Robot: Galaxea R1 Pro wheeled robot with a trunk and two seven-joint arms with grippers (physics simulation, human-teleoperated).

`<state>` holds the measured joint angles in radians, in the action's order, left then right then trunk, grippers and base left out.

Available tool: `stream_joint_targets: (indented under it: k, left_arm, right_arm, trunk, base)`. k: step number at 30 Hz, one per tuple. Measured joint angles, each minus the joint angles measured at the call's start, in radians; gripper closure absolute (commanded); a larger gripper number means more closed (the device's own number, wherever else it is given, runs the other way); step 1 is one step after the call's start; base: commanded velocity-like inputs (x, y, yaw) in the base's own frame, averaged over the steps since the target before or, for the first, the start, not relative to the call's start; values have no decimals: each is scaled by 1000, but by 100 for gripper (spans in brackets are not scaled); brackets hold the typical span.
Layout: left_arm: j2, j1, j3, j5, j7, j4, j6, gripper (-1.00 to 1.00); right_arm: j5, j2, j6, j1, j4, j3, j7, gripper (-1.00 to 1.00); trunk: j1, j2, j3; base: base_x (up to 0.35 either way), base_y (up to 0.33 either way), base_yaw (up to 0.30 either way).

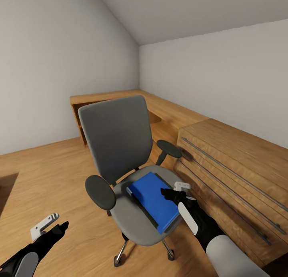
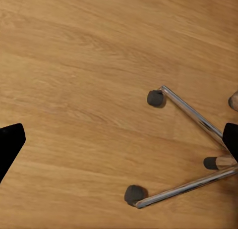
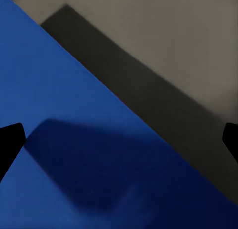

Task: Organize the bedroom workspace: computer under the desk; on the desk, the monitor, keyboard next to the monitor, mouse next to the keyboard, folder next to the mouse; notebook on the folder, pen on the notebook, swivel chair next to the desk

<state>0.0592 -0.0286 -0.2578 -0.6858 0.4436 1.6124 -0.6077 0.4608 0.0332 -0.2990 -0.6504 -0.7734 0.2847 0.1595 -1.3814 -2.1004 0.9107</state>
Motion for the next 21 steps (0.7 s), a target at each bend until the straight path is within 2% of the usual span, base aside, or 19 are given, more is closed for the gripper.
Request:
stream_joint_targets:
  k: [3,9,13,17,21]
  left_arm:
    - [0,0,-1,0,0,0,0,-100]
    - [1,0,-1,0,-1,0,0,-100]
    - [2,0,-2,0,-2,0,0,-100]
    - [1,0,-23,0,-3,0,0,-100]
    - [0,0,-38,0,-4,0,0,-100]
  right_arm:
    - [-3,0,0,0,0,-1,1,-100]
    - [-5,0,-1,0,1,-1,1,-100]
    - [-6,0,0,0,1,-1,1,-100]
    - [-4,0,0,0,2,-1,1,-100]
    - [-4,0,0,0,1,-1,0,-100]
  trunk:
    - [0,0,0]
    - [0,0,0]
    - [0,0,0]
    - [0,0,0]
    - [0,0,0]
  base:
    - [-71,0,0]
    - [-224,0,0]
    - [-51,0,0]
    - [-22,0,0]
    - [-194,0,0]
